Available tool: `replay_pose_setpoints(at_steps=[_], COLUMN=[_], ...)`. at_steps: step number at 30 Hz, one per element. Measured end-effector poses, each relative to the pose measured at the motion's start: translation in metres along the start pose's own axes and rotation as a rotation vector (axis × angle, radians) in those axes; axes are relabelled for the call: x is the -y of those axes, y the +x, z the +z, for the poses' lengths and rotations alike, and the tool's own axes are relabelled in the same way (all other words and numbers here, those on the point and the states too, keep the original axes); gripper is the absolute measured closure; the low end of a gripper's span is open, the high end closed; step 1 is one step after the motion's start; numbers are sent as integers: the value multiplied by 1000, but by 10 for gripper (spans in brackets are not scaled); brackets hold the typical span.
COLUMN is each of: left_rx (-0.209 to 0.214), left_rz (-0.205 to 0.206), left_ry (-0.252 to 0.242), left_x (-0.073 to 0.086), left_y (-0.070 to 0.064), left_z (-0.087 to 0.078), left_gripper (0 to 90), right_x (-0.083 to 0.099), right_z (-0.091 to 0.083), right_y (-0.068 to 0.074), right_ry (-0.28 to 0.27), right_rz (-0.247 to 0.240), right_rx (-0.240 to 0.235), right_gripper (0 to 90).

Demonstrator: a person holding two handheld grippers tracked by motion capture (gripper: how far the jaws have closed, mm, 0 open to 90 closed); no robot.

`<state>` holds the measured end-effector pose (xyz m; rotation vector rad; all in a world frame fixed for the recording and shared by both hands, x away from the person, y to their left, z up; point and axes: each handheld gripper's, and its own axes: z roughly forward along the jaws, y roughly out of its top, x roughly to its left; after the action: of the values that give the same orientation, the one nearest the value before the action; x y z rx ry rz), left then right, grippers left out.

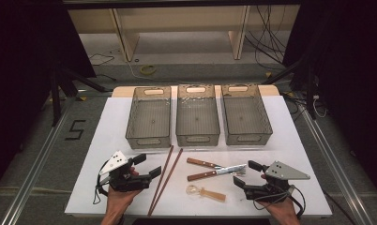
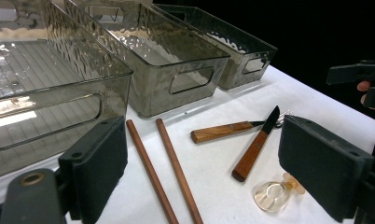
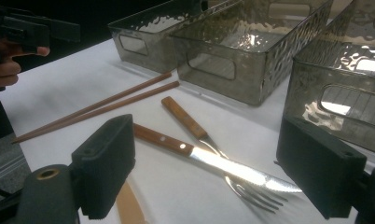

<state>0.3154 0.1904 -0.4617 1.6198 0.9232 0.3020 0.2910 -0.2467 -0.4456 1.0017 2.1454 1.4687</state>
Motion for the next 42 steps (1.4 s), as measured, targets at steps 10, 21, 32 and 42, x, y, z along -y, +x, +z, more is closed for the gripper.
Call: replay_pose_setpoints(at_steps=[10,21,32,42], left_rx=[-44,-130,-211,-209], left_rz=[-21,0,32,37], left_ry=[151,402,643,780], left_x=[-12,-31,-36,-27], left_y=[-1,-8,-7,-5], left_z=[9,27,54,76], left_gripper=[173,256,413,540], right_x=[-1,-2,-2,-2], right_z=[1,2,3,3], right_y=[-1,-1,-1,-1], right_ry=[17,34,39,43], right_rz=[9,8,4,7], right_rx=[2,-12,-16,-23], right_gripper=[212,222,231,243])
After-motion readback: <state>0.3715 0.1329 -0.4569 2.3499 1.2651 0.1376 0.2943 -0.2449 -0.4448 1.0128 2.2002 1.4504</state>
